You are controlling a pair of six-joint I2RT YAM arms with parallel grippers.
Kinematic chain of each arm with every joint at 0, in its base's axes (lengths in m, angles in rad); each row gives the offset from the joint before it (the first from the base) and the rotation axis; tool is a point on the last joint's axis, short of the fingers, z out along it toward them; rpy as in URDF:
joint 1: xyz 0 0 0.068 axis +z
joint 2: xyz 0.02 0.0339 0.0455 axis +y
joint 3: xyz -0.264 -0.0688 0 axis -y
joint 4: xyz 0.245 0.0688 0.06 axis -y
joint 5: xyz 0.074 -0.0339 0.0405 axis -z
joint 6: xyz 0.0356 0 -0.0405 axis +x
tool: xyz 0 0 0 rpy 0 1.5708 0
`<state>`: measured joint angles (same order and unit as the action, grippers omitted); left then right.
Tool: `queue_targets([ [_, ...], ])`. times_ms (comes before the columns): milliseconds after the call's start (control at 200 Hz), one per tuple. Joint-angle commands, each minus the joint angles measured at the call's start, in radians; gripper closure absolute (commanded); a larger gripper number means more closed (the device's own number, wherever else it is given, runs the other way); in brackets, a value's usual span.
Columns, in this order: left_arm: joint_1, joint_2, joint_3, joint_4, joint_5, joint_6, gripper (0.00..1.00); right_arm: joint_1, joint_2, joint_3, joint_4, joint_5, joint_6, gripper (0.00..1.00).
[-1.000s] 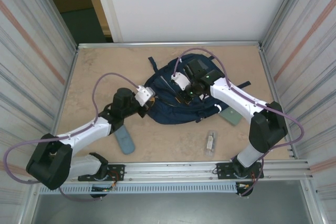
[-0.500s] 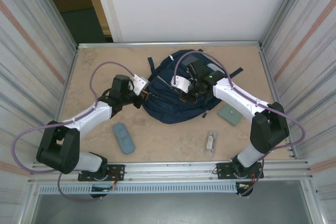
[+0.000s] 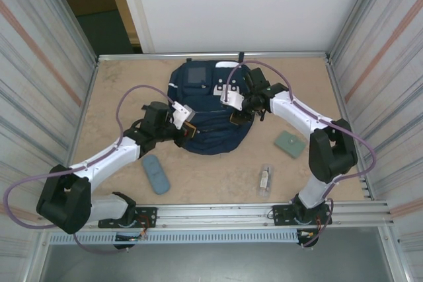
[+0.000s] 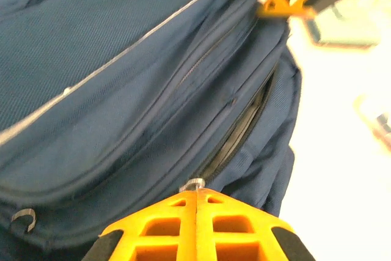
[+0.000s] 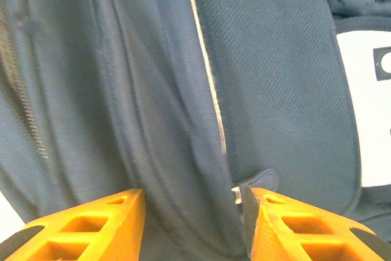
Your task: Pack the student bag
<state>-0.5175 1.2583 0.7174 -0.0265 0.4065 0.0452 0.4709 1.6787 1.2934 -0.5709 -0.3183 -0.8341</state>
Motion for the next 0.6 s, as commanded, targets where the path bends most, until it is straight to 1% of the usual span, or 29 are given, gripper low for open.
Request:
queue_targets([
  [0, -0.023, 0.0, 0.008, 0.104, 0.077, -0.08, 1.0, 0.023, -0.137, -0.064, 0.011, -0.079, 0.075, 0.53],
  [85, -0.043, 0.023, 0.016, 0.109, 0.09, -0.059, 1.0, 0.049, -0.215, -0.119, 0.021, -0.103, 0.048, 0.51],
  [155, -0.048, 0.038, 0.018, 0.114, 0.095, -0.06, 1.0, 0.081, -0.245, -0.147, 0.045, -0.105, 0.029, 0.49],
  [246, -0.049, 0.045, 0.014, 0.108, 0.091, -0.067, 1.0, 0.112, -0.237, -0.172, 0.062, -0.14, 0.024, 0.49],
  [331, -0.038, 0.035, 0.02, 0.039, 0.069, -0.062, 1.0, 0.132, -0.193, -0.181, 0.078, -0.139, 0.009, 0.49],
  [406, -0.02, 0.018, 0.015, -0.003, 0.048, -0.122, 0.83, 0.17, -0.144, -0.17, 0.084, -0.068, -0.007, 0.48],
  [481, -0.007, -0.006, -0.019, 0.008, 0.053, -0.183, 0.77, 0.213, -0.106, -0.174, 0.117, 0.017, -0.015, 0.48],
  [531, -0.007, -0.026, -0.042, 0.026, 0.052, -0.216, 0.7, 0.226, -0.087, -0.187, 0.156, 0.051, -0.02, 0.48],
  [596, -0.008, -0.046, -0.059, 0.025, 0.035, -0.264, 0.65, 0.232, -0.063, -0.203, 0.204, 0.108, -0.014, 0.49],
])
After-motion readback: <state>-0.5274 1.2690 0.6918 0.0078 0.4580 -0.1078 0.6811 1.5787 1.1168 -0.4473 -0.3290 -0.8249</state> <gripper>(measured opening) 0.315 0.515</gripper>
